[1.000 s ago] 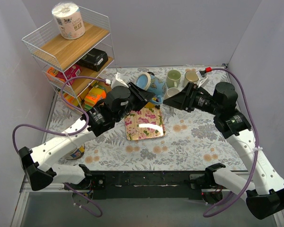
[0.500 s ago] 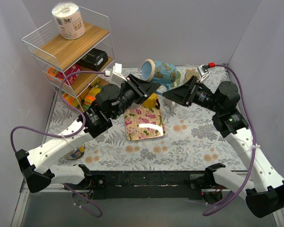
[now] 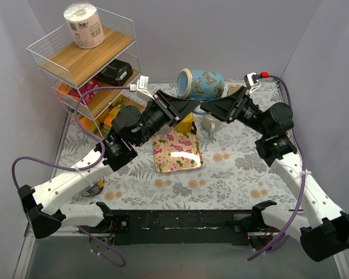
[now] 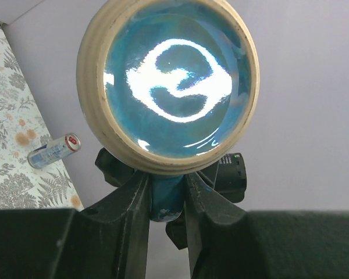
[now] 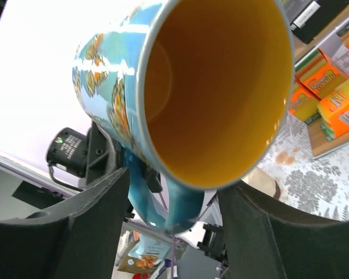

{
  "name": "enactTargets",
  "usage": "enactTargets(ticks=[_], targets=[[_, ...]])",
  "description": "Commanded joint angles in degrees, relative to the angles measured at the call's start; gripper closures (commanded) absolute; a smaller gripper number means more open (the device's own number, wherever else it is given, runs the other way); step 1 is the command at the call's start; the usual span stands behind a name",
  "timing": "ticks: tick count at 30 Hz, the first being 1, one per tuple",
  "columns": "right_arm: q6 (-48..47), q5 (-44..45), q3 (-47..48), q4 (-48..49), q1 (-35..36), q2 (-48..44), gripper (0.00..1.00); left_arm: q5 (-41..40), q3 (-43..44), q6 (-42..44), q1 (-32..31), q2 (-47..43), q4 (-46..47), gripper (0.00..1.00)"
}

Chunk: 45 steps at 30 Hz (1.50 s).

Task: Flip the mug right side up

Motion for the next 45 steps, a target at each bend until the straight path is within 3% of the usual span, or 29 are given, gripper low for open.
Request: enactTargets(ticks=[1, 4, 7, 8, 9, 10, 13, 15, 17, 18, 21, 30, 37, 43, 45], targets=[[3.90, 0.22, 0.39, 10.53, -0.26, 0.62, 0.34, 3.76, -0.50, 0.50, -0.03, -4.00, 11.72, 1.00], [6.08, -0.74, 0.23, 12.02, -0.09, 1.50, 0.44, 5.08, -1.30, 0.59, -0.03, -3.91, 13.04, 1.00], [8.38, -1.44, -0.83, 16.32, -0.18, 1.94, 0.69, 5.34, -2.00, 0.50, -0.03, -3.74, 13.22, 1.00], [9.08, -1.71, -0.92, 16.50, -0.09, 2.03, 0.85, 5.34, -2.18, 0.50, -0.03, -3.74, 13.14, 1.00], [9.17, -1.97, -0.75, 16.42, -0.18, 2.12, 0.93, 5.34, -2.27, 0.59, -0.03, -3.83, 12.96, 1.00], [9.26, -2.41, -0.75, 16.33, -0.18, 2.12, 0.99, 5.08, -2.18, 0.77, -0.03, -3.74, 12.44, 1.00], [8.30, -2.24, -0.40, 13.89, -0.26, 1.68, 0.99, 3.94, -1.48, 1.73, 0.06, -3.39, 9.54, 1.00], [6.64, -2.15, 0.22, 12.56, -0.18, 1.42, 0.99, 3.41, -1.30, 2.70, -0.03, -3.47, 8.13, 0.67], [5.66, -1.80, 0.57, 10.28, -0.09, 0.98, 0.99, 2.10, -1.21, 3.75, -0.03, -3.56, 6.38, 0.50], [3.83, -1.63, 1.44, 9.22, -0.18, 0.89, 0.99, 1.66, -0.95, 4.28, -0.03, -3.74, 5.67, 0.29], [-0.56, -0.22, 3.64, 1.41, -0.27, 0.37, 0.99, -1.94, -0.25, 5.95, -0.03, -3.74, 0.84, 0.02], [-22.01, 13.92, 17.96, -30.05, -0.88, 0.01, 0.99, -12.23, 1.33, 8.24, 0.06, -4.62, -13.84, 0.02], [-35.55, 34.27, 30.44, -52.36, -1.14, 3.34, 0.99, -19.00, 1.51, 8.41, 0.06, -6.20, -20.78, 0.02], [-47.13, 56.60, 29.58, -60.30, -1.06, 4.23, 0.99, -21.02, 2.56, 9.56, 0.15, -5.67, -24.21, 0.02], [-49.53, 60.40, 27.22, -59.61, -1.06, 4.06, 0.99, -20.76, 2.48, 9.29, 0.15, -5.32, -25.18, 0.02]])
